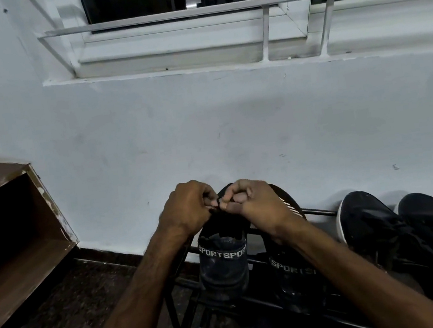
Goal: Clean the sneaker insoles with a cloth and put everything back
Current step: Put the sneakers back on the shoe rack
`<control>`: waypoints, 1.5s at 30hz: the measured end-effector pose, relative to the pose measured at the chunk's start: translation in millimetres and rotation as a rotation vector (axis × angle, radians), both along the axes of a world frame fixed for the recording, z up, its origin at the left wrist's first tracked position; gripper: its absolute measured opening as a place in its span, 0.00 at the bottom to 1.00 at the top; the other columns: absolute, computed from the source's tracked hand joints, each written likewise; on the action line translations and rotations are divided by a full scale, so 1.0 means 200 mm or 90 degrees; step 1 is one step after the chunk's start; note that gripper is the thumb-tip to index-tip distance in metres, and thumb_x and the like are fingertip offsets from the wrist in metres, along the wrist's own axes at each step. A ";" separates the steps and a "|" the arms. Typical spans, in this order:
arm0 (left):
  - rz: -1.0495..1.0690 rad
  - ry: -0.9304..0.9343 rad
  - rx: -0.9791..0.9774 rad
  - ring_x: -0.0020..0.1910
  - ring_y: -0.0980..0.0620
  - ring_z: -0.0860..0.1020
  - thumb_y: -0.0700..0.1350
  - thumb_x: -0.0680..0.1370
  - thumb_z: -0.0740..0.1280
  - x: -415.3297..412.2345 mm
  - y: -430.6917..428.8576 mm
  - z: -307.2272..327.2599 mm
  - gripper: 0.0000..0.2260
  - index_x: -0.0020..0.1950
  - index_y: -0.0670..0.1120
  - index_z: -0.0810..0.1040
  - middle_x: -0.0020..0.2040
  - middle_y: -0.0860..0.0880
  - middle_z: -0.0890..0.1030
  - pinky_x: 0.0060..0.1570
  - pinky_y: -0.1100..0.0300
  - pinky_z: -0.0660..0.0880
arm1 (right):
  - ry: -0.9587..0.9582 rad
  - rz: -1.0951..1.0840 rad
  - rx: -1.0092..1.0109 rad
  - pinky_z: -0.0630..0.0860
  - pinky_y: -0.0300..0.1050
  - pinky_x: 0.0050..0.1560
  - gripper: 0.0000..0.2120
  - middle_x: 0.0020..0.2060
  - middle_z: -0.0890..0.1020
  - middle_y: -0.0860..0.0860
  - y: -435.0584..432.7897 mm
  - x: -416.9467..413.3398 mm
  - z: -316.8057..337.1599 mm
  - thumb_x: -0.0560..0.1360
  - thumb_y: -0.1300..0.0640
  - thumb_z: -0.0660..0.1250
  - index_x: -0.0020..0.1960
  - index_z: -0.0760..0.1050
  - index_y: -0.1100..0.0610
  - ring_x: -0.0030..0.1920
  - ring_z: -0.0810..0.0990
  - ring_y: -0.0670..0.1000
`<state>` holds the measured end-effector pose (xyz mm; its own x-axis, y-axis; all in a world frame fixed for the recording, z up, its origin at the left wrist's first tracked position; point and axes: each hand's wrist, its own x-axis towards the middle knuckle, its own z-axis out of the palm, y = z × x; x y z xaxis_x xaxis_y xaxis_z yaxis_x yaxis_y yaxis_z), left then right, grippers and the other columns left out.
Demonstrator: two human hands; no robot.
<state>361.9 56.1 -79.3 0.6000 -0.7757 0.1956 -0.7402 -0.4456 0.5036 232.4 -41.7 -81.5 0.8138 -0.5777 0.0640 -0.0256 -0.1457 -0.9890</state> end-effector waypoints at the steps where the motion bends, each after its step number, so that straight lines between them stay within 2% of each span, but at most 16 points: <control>1: -0.008 0.007 0.012 0.41 0.57 0.81 0.41 0.70 0.73 0.00 0.00 0.00 0.08 0.44 0.53 0.83 0.36 0.58 0.82 0.41 0.64 0.75 | 0.055 0.023 -0.176 0.79 0.36 0.43 0.07 0.34 0.85 0.49 -0.02 -0.01 0.02 0.72 0.67 0.73 0.41 0.78 0.57 0.38 0.84 0.45; 3: -0.017 0.006 0.027 0.39 0.57 0.81 0.41 0.70 0.73 0.00 0.00 -0.01 0.07 0.42 0.55 0.83 0.35 0.57 0.82 0.39 0.63 0.74 | 0.135 0.051 -0.376 0.76 0.35 0.42 0.06 0.33 0.84 0.49 -0.05 -0.01 0.06 0.70 0.65 0.74 0.41 0.80 0.56 0.36 0.82 0.45; 4: -0.018 0.000 0.022 0.38 0.58 0.81 0.42 0.70 0.73 0.00 0.00 0.00 0.07 0.41 0.55 0.83 0.35 0.58 0.83 0.38 0.63 0.75 | 0.155 0.059 -0.399 0.78 0.38 0.45 0.07 0.35 0.85 0.51 -0.07 -0.01 0.08 0.70 0.65 0.74 0.40 0.80 0.55 0.38 0.82 0.47; 7: -0.026 0.012 -0.003 0.36 0.62 0.81 0.43 0.70 0.75 0.01 0.00 0.03 0.06 0.40 0.54 0.84 0.34 0.58 0.83 0.38 0.63 0.76 | 0.218 0.126 -0.292 0.79 0.45 0.50 0.09 0.38 0.86 0.57 -0.08 -0.01 0.10 0.72 0.68 0.71 0.40 0.82 0.54 0.37 0.82 0.48; 10: -0.036 0.022 -0.005 0.35 0.64 0.80 0.42 0.70 0.76 0.01 -0.01 0.05 0.06 0.40 0.54 0.85 0.33 0.59 0.83 0.41 0.62 0.79 | 0.298 0.202 -0.301 0.78 0.45 0.54 0.10 0.43 0.84 0.60 -0.02 0.00 0.09 0.75 0.69 0.65 0.52 0.83 0.62 0.44 0.82 0.53; 12: -0.035 0.003 0.012 0.36 0.63 0.81 0.42 0.70 0.76 -0.02 -0.02 0.05 0.06 0.41 0.54 0.85 0.34 0.59 0.83 0.40 0.63 0.78 | 0.364 0.237 -0.397 0.77 0.48 0.58 0.12 0.53 0.83 0.59 0.02 0.01 0.07 0.77 0.65 0.63 0.58 0.80 0.62 0.54 0.81 0.56; 16: -0.028 -0.049 0.036 0.39 0.59 0.81 0.45 0.71 0.74 -0.06 -0.03 0.07 0.05 0.43 0.55 0.85 0.37 0.59 0.83 0.40 0.63 0.75 | 0.511 0.210 -0.648 0.76 0.51 0.56 0.14 0.60 0.77 0.60 0.11 0.03 0.07 0.80 0.62 0.60 0.64 0.75 0.61 0.58 0.78 0.60; 18: -0.021 -0.082 0.051 0.39 0.56 0.79 0.44 0.72 0.71 -0.07 -0.03 0.08 0.06 0.45 0.55 0.84 0.37 0.59 0.82 0.38 0.62 0.71 | 0.516 0.179 -0.779 0.75 0.52 0.54 0.16 0.64 0.74 0.59 0.14 0.02 0.12 0.81 0.63 0.58 0.68 0.70 0.62 0.59 0.78 0.61; 21: 0.003 -0.150 0.061 0.39 0.51 0.74 0.42 0.74 0.66 -0.08 -0.02 0.08 0.11 0.50 0.55 0.84 0.40 0.55 0.80 0.39 0.60 0.66 | 0.471 0.118 -0.903 0.71 0.52 0.45 0.15 0.59 0.75 0.58 0.14 0.02 0.19 0.80 0.63 0.61 0.66 0.70 0.62 0.57 0.78 0.61; 27: -0.014 -0.096 0.050 0.43 0.56 0.81 0.46 0.73 0.70 -0.08 -0.02 0.07 0.06 0.45 0.57 0.84 0.41 0.59 0.84 0.42 0.61 0.74 | 0.528 0.213 -0.848 0.71 0.49 0.48 0.14 0.59 0.76 0.59 0.10 -0.02 0.13 0.80 0.60 0.60 0.65 0.73 0.60 0.58 0.78 0.62; 32: 0.001 -0.120 0.058 0.42 0.54 0.79 0.46 0.73 0.68 -0.06 0.00 0.06 0.06 0.40 0.58 0.79 0.42 0.57 0.83 0.35 0.62 0.66 | 0.404 0.181 -0.726 0.77 0.45 0.49 0.07 0.50 0.82 0.52 0.05 -0.06 0.27 0.77 0.51 0.68 0.53 0.82 0.48 0.48 0.81 0.53; 34: 0.000 -0.111 0.061 0.42 0.53 0.79 0.46 0.73 0.68 -0.06 0.01 0.07 0.05 0.40 0.57 0.79 0.43 0.57 0.83 0.36 0.61 0.67 | 0.394 0.255 -0.627 0.77 0.47 0.52 0.13 0.47 0.83 0.53 0.07 -0.08 0.31 0.78 0.44 0.66 0.52 0.81 0.53 0.48 0.81 0.52; 36: -0.005 -0.115 0.056 0.43 0.54 0.80 0.44 0.73 0.67 -0.08 0.01 0.07 0.07 0.46 0.55 0.83 0.43 0.57 0.84 0.39 0.62 0.70 | 0.494 0.339 -0.613 0.76 0.46 0.53 0.20 0.49 0.83 0.54 0.13 -0.10 0.26 0.77 0.40 0.66 0.55 0.79 0.57 0.51 0.80 0.52; 38: -0.013 -0.132 0.049 0.43 0.54 0.81 0.43 0.74 0.67 -0.09 0.01 0.08 0.10 0.48 0.55 0.84 0.44 0.56 0.84 0.41 0.62 0.72 | 0.526 0.333 -0.668 0.75 0.47 0.54 0.19 0.52 0.80 0.56 0.18 -0.09 0.17 0.77 0.44 0.68 0.58 0.77 0.58 0.53 0.79 0.56; 40: -0.018 -0.162 0.052 0.44 0.54 0.81 0.44 0.75 0.68 -0.08 0.01 0.09 0.09 0.50 0.56 0.84 0.45 0.56 0.84 0.41 0.62 0.70 | 0.465 0.248 -0.709 0.75 0.50 0.53 0.15 0.54 0.78 0.57 0.24 -0.06 0.09 0.78 0.48 0.66 0.58 0.76 0.58 0.54 0.79 0.60; 45: -0.050 -0.166 0.087 0.44 0.55 0.78 0.45 0.75 0.69 -0.06 0.04 0.08 0.11 0.55 0.59 0.82 0.47 0.57 0.83 0.41 0.62 0.67 | 0.338 0.195 -0.655 0.75 0.52 0.52 0.13 0.54 0.79 0.59 0.33 -0.02 0.00 0.80 0.51 0.64 0.58 0.75 0.59 0.55 0.79 0.61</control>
